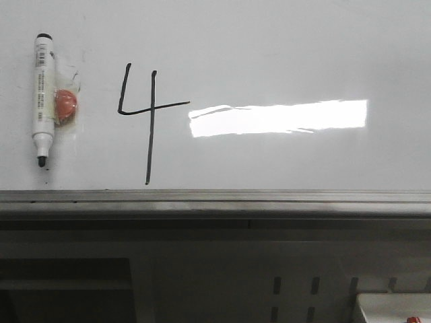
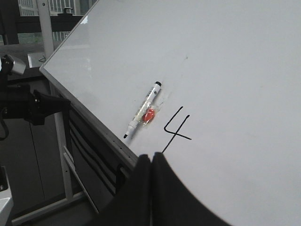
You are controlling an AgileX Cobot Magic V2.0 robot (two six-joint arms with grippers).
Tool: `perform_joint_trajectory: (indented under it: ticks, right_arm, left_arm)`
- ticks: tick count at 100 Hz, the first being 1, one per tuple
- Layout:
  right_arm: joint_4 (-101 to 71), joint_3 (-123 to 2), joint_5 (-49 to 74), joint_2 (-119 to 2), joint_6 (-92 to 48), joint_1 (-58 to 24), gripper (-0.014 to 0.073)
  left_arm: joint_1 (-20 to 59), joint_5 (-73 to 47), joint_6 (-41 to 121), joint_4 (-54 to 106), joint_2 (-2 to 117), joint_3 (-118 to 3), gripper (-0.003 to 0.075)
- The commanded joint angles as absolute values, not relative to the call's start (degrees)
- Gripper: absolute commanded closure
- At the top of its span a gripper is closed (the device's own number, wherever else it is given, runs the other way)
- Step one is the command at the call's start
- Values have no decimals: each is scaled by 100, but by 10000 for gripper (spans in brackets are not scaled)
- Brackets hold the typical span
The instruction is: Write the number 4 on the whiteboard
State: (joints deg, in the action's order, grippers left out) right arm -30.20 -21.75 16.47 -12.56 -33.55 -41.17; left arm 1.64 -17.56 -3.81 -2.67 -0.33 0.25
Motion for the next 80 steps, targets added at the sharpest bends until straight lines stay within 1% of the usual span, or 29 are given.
perform_joint_trajectory:
  ticks: [1, 8, 17, 23, 29, 45, 55, 80]
  right_arm:
    - [-2776, -2319, 1175, -1320, -3413, -4072, 659]
    - [-2163, -2319, 1082, -1320, -3152, -4035, 659]
    - [-1307, -2304, 1066, -1367, -2420, -3881, 659]
    - [-1055, -2212, 914, -1381, -2065, -3669, 659]
    - [-1027, -2063, 626, -1390, -2051, -3400, 659]
    - [-1027, -1452, -325, -1379, -2038, -2236, 659]
    - [-1027, -1086, -741, -1379, -1793, -1544, 659]
    - [-862, -445, -385, -688, -1651, -232, 659]
  left_arm:
    - [151, -1347, -421, -273, -174, 213, 741]
    - [151, -1347, -421, -273, -174, 213, 741]
    - [151, -1347, -421, -273, -174, 213, 741]
    - [151, -1347, -421, -273, -174, 213, 741]
    - [151, -1347, -421, -273, -174, 213, 741]
    - [151, -1347, -421, -273, -174, 213, 741]
    - [151, -1347, -421, -273, -174, 213, 741]
    - [151, -1347, -421, -273, -174, 213, 741]
